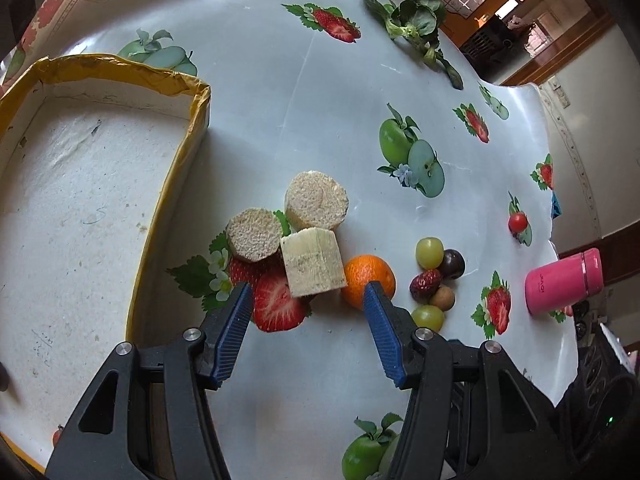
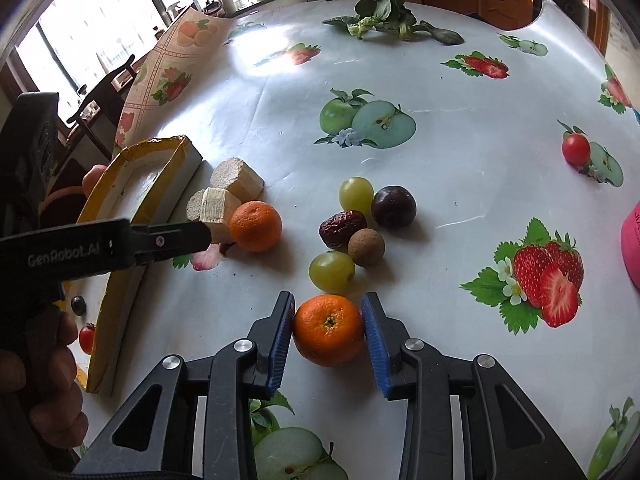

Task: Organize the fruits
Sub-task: 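Grasp the mandarin orange with the right tool while the left tool approaches the white block, then grasp the white tofu block with the left tool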

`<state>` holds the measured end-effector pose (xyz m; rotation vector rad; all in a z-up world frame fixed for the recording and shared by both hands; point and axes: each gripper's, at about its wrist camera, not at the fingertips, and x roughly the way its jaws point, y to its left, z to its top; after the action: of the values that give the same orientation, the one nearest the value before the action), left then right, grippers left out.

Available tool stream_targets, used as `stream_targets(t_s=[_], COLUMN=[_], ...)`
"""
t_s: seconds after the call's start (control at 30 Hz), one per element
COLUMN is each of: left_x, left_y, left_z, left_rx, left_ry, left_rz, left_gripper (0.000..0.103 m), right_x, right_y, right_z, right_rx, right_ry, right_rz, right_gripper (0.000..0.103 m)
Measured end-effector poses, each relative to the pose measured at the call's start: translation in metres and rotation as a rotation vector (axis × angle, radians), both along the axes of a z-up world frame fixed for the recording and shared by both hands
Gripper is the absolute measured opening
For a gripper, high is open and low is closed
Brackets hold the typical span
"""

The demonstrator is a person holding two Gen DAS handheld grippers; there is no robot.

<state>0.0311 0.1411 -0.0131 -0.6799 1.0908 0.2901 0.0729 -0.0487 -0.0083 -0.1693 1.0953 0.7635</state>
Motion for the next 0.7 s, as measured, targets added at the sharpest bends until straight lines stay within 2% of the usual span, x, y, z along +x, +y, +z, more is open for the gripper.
stream_targets(t_s=[0.17,0.23,0.27,0.33,0.57,0.7], left_x=[0.013,0.018,0.02,0.018,0.003,0.0], left_y=[0.009,0.013,0.015,0.017,0.006,-0.001], left_z=[-0.006,-0.006,-0.007,-0.008,-0.01,-0.01], left_rx=[0.009,0.023,0.031,0.025,0.031,0.049], left_ry=[-0.003,0.001,0.003,0.002,0.017,0.016], left_rz=[0.045,0.047,0.044,0.028,-0.036,-0.085], left_gripper=[0.056,0.053,0.046,0.039,0.039,0.031], right_x=[-0.004,-0.005,-0.006,-0.005,-0.005,-0.007], right_y=[-0.006,-0.007,-0.008,-0.01,-0.012,-0.01], right_z=[-0.001,-0.001,0.0,0.001,0.009,0.012], right_rx=[0.015,0.017,0.02,0.023,0.036,0.035], right_ry=[0.013,0.014,0.016,0.015,0.013,0.006], right_rz=[-0.007,-0.013,-0.015,-0.022,-0.033,-0.029], right_gripper=[0.035,0.035,0.035,0.035,0.035,0.035])
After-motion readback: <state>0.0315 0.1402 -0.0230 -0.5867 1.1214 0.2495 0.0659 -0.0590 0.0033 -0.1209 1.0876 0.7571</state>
